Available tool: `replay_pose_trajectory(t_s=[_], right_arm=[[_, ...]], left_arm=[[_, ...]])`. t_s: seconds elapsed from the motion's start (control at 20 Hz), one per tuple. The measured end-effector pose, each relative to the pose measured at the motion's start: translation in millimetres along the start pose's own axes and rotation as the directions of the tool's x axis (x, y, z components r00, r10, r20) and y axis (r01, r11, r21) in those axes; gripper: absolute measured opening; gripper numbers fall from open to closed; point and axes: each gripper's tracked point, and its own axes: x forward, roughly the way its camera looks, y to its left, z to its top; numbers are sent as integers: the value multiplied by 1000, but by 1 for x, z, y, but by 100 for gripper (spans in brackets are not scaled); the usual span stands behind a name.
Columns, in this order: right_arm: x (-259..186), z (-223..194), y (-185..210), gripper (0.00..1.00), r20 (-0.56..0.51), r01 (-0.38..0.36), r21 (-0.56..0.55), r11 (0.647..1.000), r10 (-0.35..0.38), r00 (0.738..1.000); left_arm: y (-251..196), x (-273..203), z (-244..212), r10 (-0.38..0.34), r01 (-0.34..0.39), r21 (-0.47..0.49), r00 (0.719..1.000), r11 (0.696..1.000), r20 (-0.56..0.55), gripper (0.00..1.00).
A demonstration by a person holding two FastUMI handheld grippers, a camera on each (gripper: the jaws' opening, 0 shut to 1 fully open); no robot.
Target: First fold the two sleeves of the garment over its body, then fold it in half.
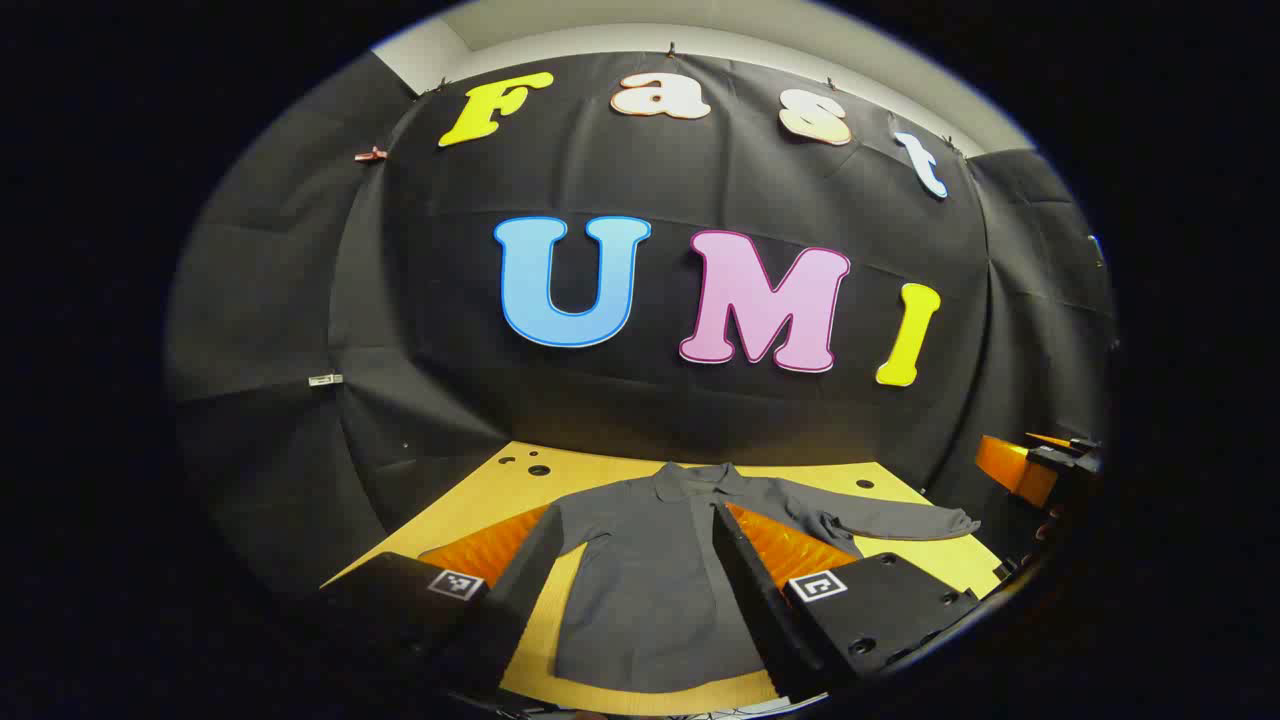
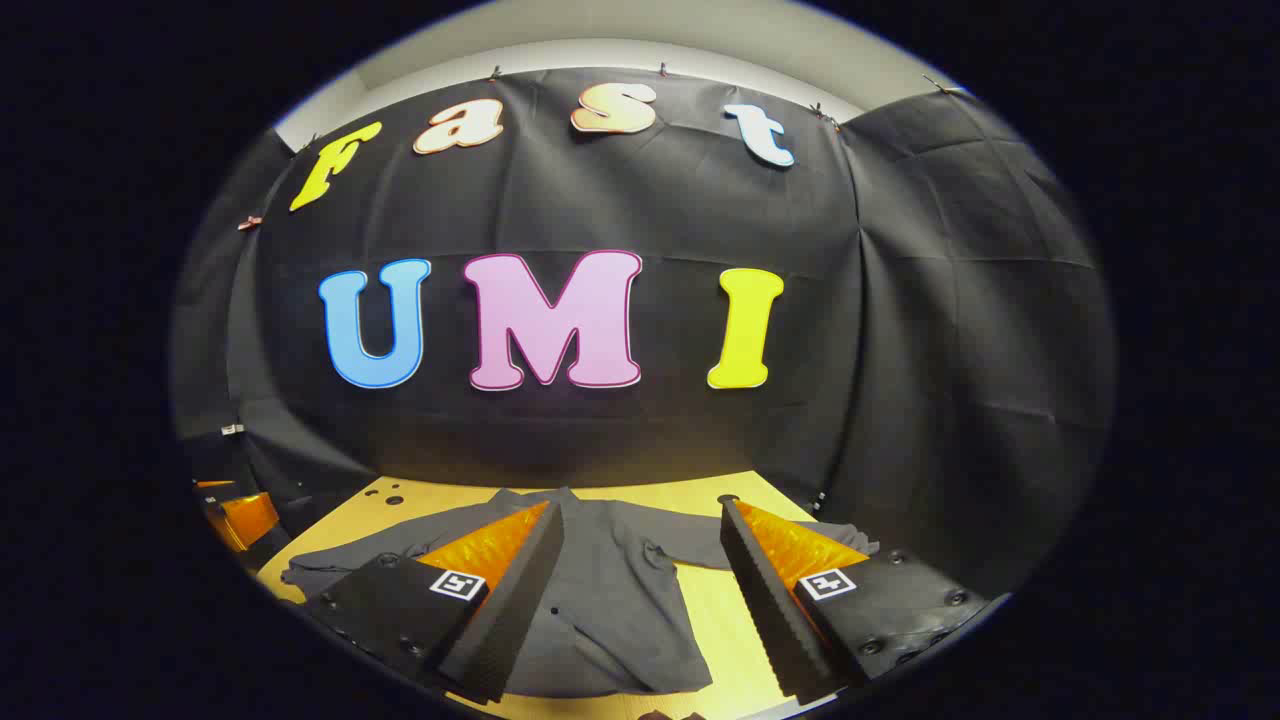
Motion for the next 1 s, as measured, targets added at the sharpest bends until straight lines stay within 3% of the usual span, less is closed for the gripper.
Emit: replay_pose_trajectory(t_s=[0.25,0.5,0.9,0.95,1.0], right_arm=[[40,-13,-2,97,-44,-18,22,1000,19,999],[69,-20,3,97,-66,-55,25,998,56,996],[104,-43,-5,97,-104,-71,62,996,77,992],[108,-47,-7,97,-116,-72,71,995,80,990],[113,-52,-11,98,-126,-67,77,995,76,989]], left_arm=[[-4,21,2,24,-24,21,1000,1000,-8,95],[-6,40,-12,59,-61,-19,996,998,-71,95],[-7,54,-15,108,-106,48,993,993,-48,95],[-6,55,-15,123,-121,51,992,991,-39,92],[-8,58,-15,125,-122,53,992,991,-37,95]])
